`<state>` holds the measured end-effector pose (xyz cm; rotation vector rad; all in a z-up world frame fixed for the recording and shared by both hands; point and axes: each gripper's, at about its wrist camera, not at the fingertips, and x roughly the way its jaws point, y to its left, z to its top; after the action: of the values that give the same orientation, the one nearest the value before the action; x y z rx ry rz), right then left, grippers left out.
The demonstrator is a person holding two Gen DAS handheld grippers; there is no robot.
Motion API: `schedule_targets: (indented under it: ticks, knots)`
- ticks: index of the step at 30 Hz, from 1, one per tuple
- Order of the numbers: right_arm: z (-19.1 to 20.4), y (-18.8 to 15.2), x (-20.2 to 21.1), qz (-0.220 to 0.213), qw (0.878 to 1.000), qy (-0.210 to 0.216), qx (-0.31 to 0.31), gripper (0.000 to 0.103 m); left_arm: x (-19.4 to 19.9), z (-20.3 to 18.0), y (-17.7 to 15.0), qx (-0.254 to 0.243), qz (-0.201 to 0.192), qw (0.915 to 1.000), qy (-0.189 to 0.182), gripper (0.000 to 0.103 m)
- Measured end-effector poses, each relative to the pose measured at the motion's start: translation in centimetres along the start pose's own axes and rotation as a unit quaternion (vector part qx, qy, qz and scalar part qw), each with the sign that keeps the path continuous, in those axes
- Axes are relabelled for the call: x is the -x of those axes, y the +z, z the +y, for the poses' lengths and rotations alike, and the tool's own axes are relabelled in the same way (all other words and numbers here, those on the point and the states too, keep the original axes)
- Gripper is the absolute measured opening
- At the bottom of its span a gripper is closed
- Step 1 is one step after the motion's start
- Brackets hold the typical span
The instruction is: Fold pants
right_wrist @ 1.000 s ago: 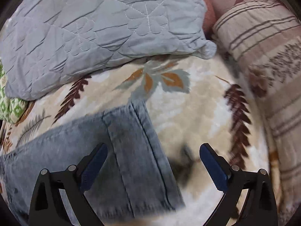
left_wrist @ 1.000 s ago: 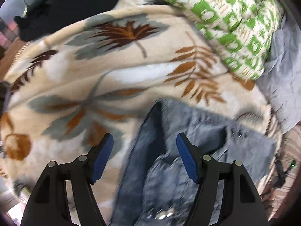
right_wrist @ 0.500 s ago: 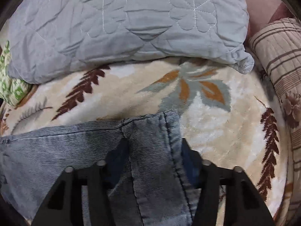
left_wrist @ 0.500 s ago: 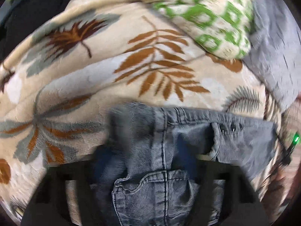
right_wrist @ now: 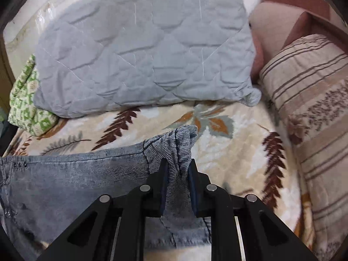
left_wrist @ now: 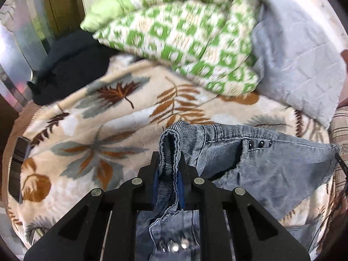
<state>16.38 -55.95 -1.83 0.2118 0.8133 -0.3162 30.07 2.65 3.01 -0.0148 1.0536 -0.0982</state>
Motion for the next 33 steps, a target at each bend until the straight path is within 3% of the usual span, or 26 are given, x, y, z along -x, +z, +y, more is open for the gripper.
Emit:
schedule_targets:
  ticks: [4, 11, 17, 23, 26, 31, 33]
  knots:
    - [-1.0, -1.4, 4.6, -0.022, 0.999, 0.009, -0.024, 0.016, 4.0, 1.1, -1.7, 0.004, -0.031, 0.9995, -0.004, 0.012]
    - [-2.9, -7.7, 12.8, -0.039, 0.997, 0.021, -0.059, 0.015, 9.4, 2.1, -8.7, 0.037, -0.054, 0.9975, -0.027, 0.010]
    - [-5.5, -15.8, 17.5, -0.022, 0.995, 0.028, -0.094, 0.015, 9.9, 3.1, -15.9, 0.050, -0.010, 0.9978, -0.043, 0.010]
    - [-6.1, -22.8, 16.7, 0.045, 0.989, 0.021, -0.137, 0.015, 6.1, 3.9, -21.4, 0.050, 0.076, 0.9954, -0.028, 0.010]
    - [-5.0, -24.0, 17.6, 0.057, 0.991, 0.006, -0.121, 0.019, 6.2, 4.2, -22.1, 0.055, 0.088, 0.9943, -0.024, 0.011]
    - [-3.1, -23.8, 21.8, 0.032, 0.995, -0.007, -0.096, 0.023, 9.3, 5.5, -23.9, 0.055, 0.084, 0.9947, -0.022, 0.012]
    - [-2.2, -23.7, 23.3, 0.020, 0.995, 0.004, -0.099, 0.042, 10.4, 6.4, -24.4, 0.078, 0.089, 0.9919, -0.046, 0.015]
